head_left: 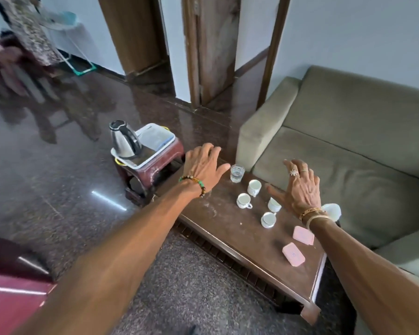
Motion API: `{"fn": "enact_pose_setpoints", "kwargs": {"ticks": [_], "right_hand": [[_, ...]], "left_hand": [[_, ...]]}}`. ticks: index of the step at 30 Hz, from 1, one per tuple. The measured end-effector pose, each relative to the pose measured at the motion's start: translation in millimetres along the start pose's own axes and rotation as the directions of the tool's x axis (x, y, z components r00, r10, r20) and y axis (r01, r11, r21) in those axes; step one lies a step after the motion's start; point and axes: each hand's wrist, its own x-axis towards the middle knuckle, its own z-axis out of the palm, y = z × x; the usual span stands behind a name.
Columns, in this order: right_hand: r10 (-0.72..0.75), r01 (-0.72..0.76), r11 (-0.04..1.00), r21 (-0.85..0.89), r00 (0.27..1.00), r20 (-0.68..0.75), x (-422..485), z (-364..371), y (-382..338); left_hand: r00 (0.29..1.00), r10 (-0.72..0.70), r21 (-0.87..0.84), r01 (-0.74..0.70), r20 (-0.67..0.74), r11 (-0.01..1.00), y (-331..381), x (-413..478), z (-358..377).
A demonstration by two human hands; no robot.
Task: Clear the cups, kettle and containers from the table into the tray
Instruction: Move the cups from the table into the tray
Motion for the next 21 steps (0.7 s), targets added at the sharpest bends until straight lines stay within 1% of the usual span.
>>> {"fn": "enact_pose_setpoints", "kwargs": {"ticks": [3,5,8,11,13,16,18,21], "right_hand": [[-0.061,0.061,0.998,-0.002,0.995,0.077,-8,19,-15],[-0.124,0.126,0.992,-0.009,0.984,0.13,-13,27,-23],[-0.16,0.16,0.987,0.015,0.971,0.175,-11,30,-30],[-0.15,0.146,0.989,0.04,0.977,0.151,3,25,-35],[-0.112,0.106,0.993,0.051,0.987,0.114,16,22,-35],[-0.059,0.055,0.997,0.049,0.995,0.084,27,27,-37],[-0.028,0.024,0.998,0.052,0.997,0.077,33,35,-39],[0.011,-0.015,0.999,0.033,0.995,0.104,40,48,-41]], "left_hand": [[0.992,-0.111,-0.004,0.111,0.063,0.994,-15,-22,10],[0.977,-0.194,-0.006,0.195,0.084,0.981,-22,-38,16],[0.971,-0.226,0.014,0.225,0.085,0.974,-32,-53,16],[0.969,-0.239,-0.003,0.239,0.057,0.971,-46,-53,6],[0.964,-0.263,-0.007,0.263,0.027,0.965,-53,-48,-1],[0.961,-0.276,0.007,0.276,0.02,0.961,-64,-43,0],[0.959,-0.28,0.023,0.28,0.038,0.96,-73,-41,8],[0.953,-0.284,0.025,0.283,0.107,0.959,-86,-31,25]]}}
